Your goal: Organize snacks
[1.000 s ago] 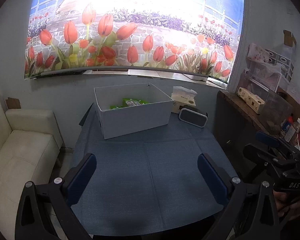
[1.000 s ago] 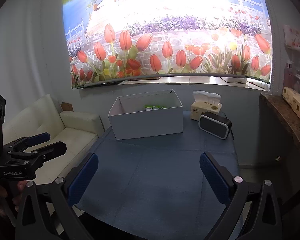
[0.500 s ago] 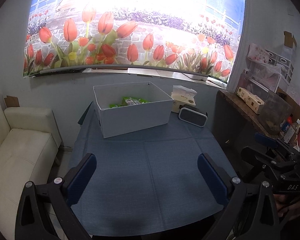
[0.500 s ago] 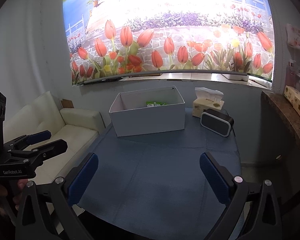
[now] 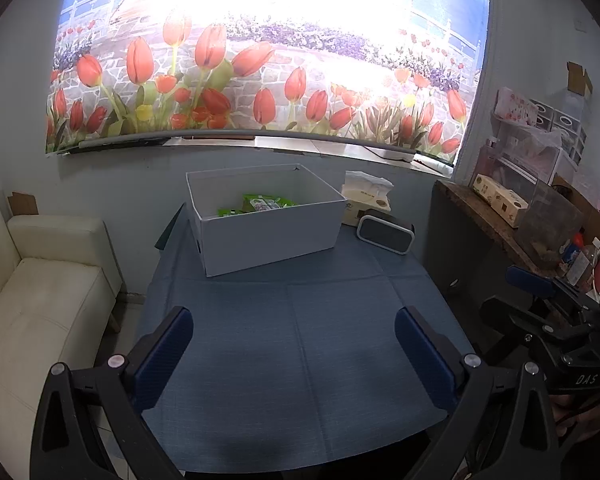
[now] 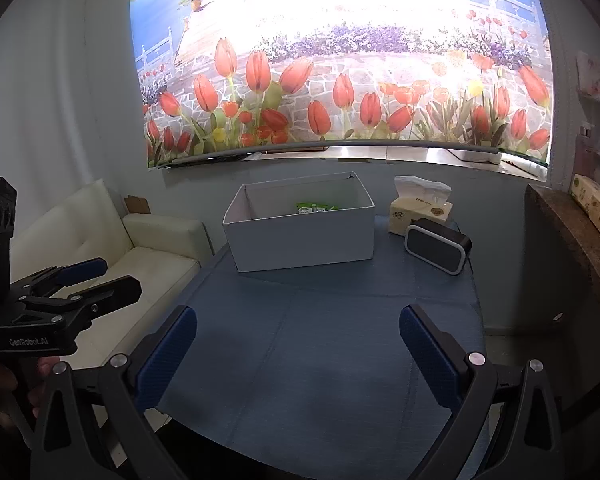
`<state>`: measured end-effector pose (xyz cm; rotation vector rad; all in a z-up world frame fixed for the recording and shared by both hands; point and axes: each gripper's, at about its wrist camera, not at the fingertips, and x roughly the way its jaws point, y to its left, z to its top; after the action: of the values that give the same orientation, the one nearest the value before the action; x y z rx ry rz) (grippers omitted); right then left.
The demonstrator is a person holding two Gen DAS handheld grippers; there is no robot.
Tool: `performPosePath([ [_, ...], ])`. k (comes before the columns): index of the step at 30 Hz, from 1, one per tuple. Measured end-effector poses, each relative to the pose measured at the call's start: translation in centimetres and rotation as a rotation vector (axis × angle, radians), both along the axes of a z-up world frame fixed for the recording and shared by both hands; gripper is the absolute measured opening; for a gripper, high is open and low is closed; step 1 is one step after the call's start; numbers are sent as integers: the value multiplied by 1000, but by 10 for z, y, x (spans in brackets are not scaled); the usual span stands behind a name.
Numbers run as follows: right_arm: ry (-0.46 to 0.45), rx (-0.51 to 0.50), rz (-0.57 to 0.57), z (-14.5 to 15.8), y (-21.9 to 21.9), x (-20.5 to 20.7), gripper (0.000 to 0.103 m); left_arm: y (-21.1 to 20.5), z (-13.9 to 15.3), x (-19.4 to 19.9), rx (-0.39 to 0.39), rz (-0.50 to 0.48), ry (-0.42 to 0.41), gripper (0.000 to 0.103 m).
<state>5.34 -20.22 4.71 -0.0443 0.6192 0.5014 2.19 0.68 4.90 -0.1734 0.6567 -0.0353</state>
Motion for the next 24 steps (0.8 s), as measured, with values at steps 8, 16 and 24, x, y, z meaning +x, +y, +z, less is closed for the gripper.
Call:
performPosePath([
  [8, 7, 0, -2, -1, 0, -1, 103, 1, 0, 0, -6, -6, -1, 103],
  [16, 8, -4, 2, 0, 1, -2, 103, 0, -1, 0, -4, -10, 0, 103],
  [24, 5, -7, 8, -1, 2, -3, 103, -1, 0, 0, -3, -15, -1, 103],
])
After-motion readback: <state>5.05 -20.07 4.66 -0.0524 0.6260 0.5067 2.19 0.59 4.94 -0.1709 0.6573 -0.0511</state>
